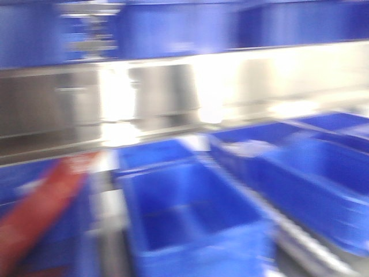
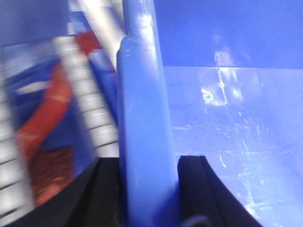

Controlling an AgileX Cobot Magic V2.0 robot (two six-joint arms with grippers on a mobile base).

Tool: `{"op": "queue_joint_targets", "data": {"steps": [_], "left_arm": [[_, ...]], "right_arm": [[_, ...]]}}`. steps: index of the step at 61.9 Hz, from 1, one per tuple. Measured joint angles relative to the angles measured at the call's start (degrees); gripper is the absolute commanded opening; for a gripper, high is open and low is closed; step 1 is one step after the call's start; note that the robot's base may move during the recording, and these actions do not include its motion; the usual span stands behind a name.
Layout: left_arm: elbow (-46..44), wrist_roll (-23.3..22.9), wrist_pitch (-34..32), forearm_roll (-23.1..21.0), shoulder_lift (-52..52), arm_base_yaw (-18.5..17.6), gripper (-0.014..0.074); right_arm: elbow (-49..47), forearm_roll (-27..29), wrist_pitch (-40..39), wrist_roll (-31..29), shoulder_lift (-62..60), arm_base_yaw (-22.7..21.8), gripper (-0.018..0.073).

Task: Move blue bin to conveyor side
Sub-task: 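Hold the blue bin with both grippers while the base drives to the conveyor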

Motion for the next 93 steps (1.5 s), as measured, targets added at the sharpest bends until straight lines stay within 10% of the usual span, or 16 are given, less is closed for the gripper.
{"op": "queue_joint_targets", "data": {"steps": [93], "left_arm": [[0.0,0.0,0.0,0.0,0.0,0.0,-0.002]], "right_arm": [[0.0,0.0,0.0,0.0,0.0,0.0,-0.0078]]}}
